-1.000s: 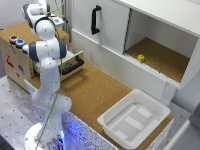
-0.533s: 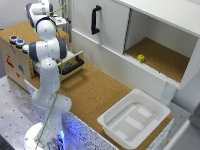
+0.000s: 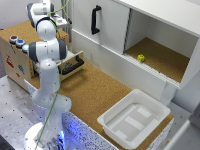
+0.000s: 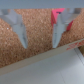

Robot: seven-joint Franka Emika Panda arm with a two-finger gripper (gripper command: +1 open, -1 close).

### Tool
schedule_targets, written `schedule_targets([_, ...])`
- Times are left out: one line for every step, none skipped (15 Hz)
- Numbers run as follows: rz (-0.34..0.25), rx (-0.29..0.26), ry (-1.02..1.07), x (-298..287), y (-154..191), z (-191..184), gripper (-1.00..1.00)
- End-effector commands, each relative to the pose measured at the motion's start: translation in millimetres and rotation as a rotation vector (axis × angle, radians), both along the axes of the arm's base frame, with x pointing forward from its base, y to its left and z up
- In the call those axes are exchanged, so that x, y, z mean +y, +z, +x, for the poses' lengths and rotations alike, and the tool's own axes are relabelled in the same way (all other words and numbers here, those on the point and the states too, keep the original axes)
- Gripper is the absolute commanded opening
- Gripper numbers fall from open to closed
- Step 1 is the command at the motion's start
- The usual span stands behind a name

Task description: Go push the purple block into the drawer

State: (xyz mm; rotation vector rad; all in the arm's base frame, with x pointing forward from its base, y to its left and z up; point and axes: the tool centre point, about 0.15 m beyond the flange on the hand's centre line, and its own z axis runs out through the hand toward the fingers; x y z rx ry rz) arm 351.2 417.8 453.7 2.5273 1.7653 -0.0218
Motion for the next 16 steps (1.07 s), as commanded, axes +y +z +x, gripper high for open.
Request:
schedule_targets([0.158,-0.098,0.001,-5,30,-7,1.0])
schedule_targets([0.159,-0.115,0.013,1,35,0,1.0])
schedule_targets([0.158,-0.129,0.026,8,38,7,1.0])
schedule_targets([0.159,-0.137,0.043,16,40,14,1.0])
schedule_targets([0.151,-0.139,0.067,26,38,22,1.0])
schedule_targets([0.139,-0.134,0.097,36,35,28,1.0])
schedule_targets([0.128,-0.13,0.123,48,32,33,1.0])
schedule_targets([0.125,-0.127,0.137,56,30,36,1.0])
schedule_targets([0.121,-0.122,0.163,70,25,40,1.0])
schedule_targets([0.12,-0.117,0.178,83,22,43,1.0])
schedule_targets([0.122,-0.117,0.187,93,19,46,1.0])
schedule_targets([0.131,-0.11,0.183,103,15,49,1.0])
schedule_targets([0.131,-0.106,0.174,109,11,52,1.0])
schedule_targets([0.13,-0.104,0.156,112,6,58,1.0])
schedule_targets([0.125,-0.101,0.147,114,2,61,1.0])
schedule_targets([0.113,-0.123,0.13,115,-3,68,-1.0])
